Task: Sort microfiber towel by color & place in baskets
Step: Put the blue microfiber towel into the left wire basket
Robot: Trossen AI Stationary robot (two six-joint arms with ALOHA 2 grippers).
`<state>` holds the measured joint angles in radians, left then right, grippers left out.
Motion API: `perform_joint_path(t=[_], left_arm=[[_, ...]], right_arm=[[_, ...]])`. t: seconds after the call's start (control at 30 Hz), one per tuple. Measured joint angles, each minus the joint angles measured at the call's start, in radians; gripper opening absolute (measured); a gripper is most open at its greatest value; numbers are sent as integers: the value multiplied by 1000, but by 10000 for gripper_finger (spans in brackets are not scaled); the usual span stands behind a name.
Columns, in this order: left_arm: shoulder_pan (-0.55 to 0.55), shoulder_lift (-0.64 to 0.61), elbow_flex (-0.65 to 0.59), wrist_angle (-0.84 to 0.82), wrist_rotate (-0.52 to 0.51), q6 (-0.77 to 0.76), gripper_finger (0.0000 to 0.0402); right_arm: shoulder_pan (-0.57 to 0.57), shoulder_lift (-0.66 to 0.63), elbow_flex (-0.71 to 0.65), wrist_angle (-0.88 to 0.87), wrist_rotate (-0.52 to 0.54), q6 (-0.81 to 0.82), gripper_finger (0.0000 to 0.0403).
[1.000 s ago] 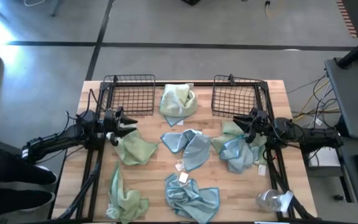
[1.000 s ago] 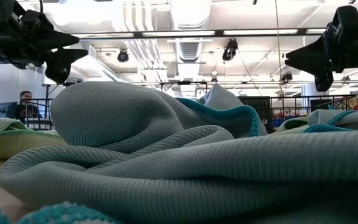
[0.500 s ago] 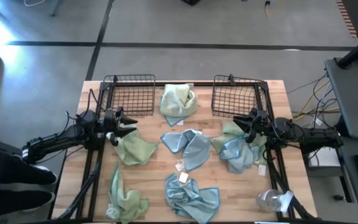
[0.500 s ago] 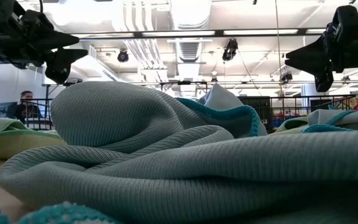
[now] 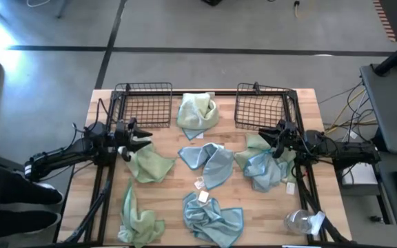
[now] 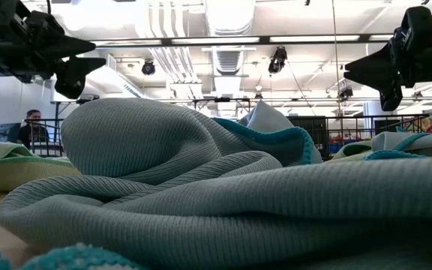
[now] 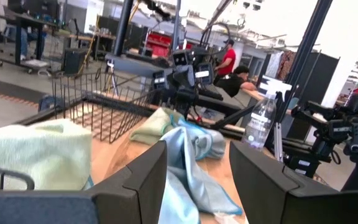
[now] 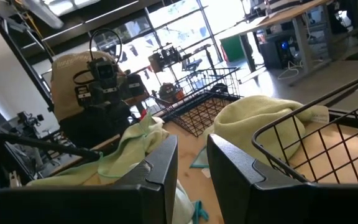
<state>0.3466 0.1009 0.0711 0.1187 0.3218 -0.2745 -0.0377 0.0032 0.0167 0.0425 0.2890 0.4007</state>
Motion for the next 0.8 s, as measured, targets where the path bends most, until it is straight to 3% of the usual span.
perform_joint_path(t=[0.43,0.67,0.8], left_arm=[[-1,2,0,16,-9,-37,159],[-1,2,0,109,-9,-255,159],[-1,3,0,185,-19,-377,159]], right_arm=[[0,0,-1,12,1,9,82],[0,0,-2,60,2,17,82],[0,0,-2,67,0,110,82]])
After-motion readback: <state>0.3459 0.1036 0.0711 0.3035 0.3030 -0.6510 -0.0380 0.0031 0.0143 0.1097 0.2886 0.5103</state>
